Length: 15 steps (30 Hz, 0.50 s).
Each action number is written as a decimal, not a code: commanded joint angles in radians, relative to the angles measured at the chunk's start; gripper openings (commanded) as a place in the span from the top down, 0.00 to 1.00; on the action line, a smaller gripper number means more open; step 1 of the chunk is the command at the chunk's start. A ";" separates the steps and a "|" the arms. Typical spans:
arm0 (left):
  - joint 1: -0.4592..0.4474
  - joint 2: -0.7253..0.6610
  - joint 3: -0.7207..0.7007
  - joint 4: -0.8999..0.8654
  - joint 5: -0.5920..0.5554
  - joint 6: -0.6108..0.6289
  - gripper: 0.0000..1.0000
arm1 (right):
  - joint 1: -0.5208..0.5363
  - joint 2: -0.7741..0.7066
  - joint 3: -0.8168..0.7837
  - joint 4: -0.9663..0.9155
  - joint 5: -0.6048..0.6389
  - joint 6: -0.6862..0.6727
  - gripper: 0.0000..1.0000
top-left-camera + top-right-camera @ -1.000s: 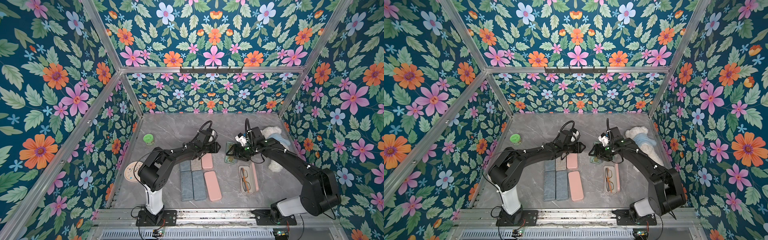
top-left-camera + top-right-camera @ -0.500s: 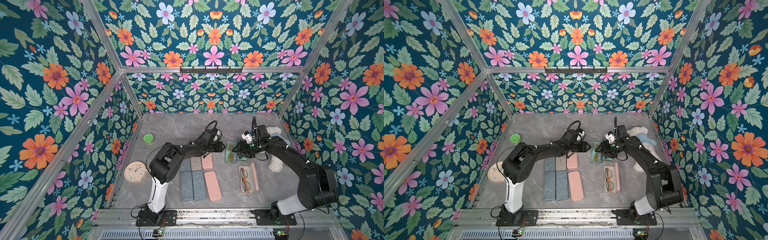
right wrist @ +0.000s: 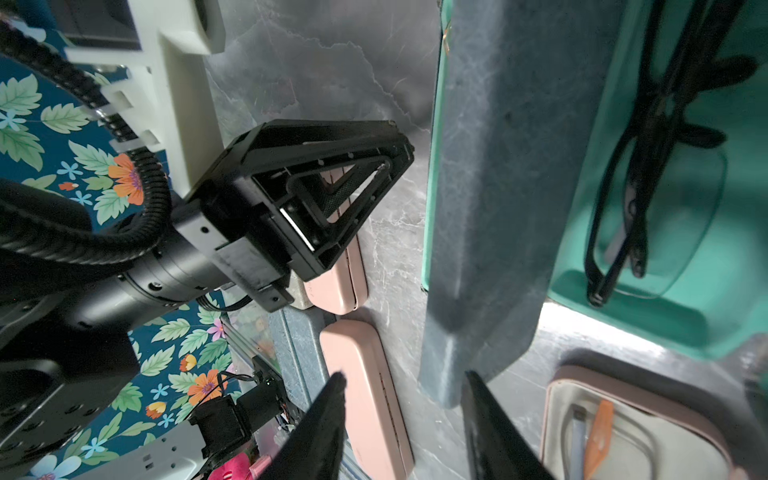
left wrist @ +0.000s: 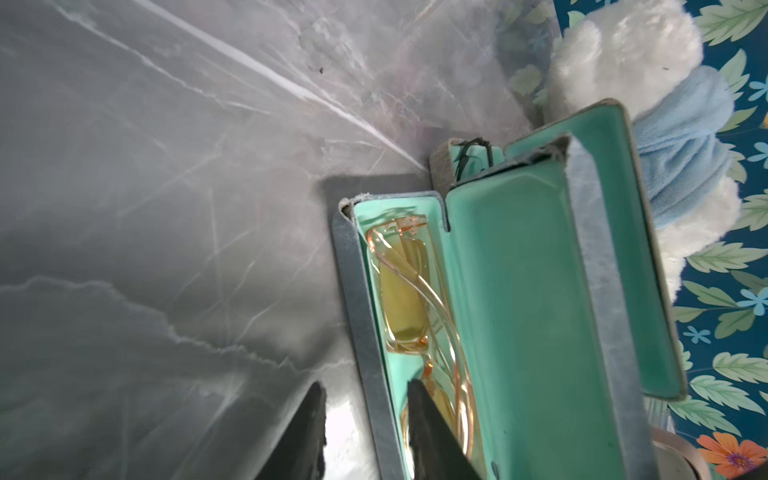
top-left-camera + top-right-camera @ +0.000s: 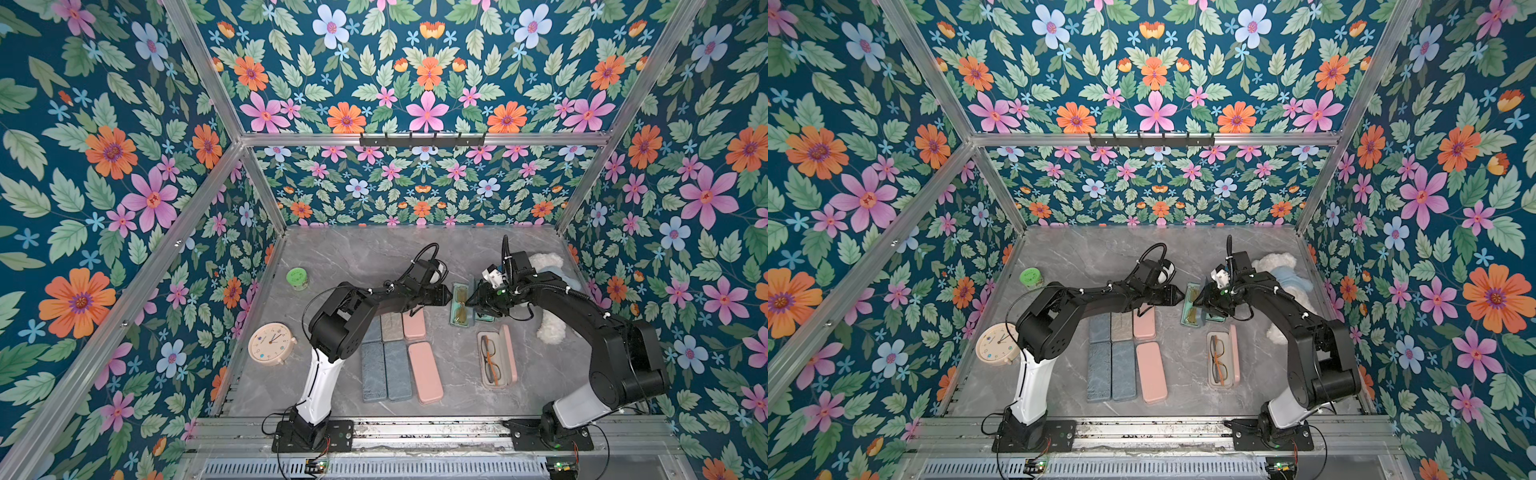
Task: Close the glasses case
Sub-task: Move the glasses case to the center of the board.
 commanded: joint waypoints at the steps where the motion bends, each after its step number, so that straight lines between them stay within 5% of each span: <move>1: -0.001 0.011 0.012 -0.002 0.015 0.006 0.64 | 0.001 -0.002 0.001 -0.006 0.024 -0.019 0.53; 15: -0.021 0.041 0.063 -0.095 -0.018 0.050 0.63 | 0.001 0.008 -0.011 0.005 0.028 -0.021 0.55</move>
